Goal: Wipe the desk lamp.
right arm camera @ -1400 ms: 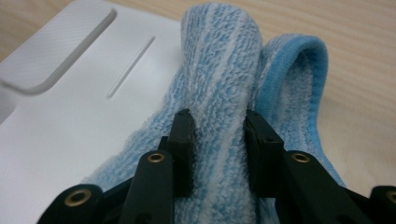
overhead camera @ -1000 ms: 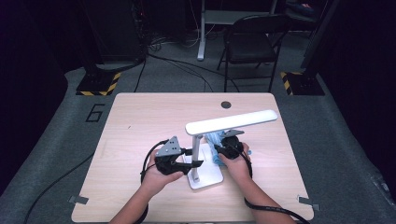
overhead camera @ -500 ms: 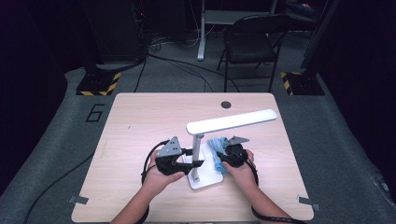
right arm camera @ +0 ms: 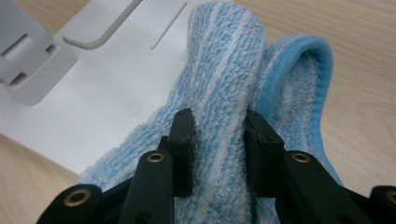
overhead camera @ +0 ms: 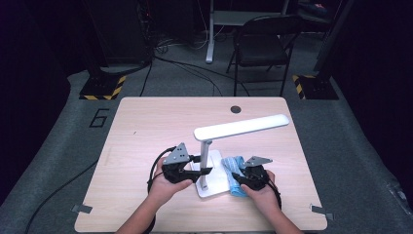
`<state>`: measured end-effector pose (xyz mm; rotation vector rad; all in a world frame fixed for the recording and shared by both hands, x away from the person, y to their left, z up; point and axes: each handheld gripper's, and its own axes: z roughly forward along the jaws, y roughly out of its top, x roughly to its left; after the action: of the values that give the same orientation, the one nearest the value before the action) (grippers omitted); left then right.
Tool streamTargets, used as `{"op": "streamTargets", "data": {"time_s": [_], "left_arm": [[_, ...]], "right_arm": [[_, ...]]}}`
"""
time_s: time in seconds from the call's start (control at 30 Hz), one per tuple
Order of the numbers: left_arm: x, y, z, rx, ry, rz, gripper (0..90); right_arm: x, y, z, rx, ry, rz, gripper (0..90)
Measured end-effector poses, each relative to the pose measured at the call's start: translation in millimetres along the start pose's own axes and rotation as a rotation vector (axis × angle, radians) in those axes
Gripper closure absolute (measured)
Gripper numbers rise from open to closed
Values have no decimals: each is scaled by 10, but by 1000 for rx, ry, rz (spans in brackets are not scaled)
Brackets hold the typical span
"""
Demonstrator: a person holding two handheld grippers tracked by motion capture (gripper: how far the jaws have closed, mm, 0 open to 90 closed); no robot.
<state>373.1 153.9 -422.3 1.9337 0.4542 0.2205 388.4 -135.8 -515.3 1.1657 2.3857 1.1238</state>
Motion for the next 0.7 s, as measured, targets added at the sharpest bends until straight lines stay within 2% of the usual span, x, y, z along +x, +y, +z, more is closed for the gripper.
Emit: {"op": "streamTargets", "data": {"time_s": [0.1, 0.17, 0.23, 0.3, 0.53, 0.7], "left_arm": [[6, 0, 3, -4, 7, 8, 518], [11, -2, 5, -6, 1, 8, 518], [18, -4, 2, -2, -18, 2, 518], [20, -8, 0, -2, -19, -4, 517], [30, -17, 10, -15, -25, -7, 515], [34, -19, 8, -15, -27, -7, 515]], "right_arm": [[1, -29, -39, 6, 7, -3, 668], [0, -37, -43, 2, 10, -15, 667], [1, -28, -32, 4, 7, -5, 666], [-15, -11, -18, 11, 8, -8, 664], [-60, 94, 98, 3, -18, -24, 655], [-106, 188, 203, -5, -29, -16, 651]]}}
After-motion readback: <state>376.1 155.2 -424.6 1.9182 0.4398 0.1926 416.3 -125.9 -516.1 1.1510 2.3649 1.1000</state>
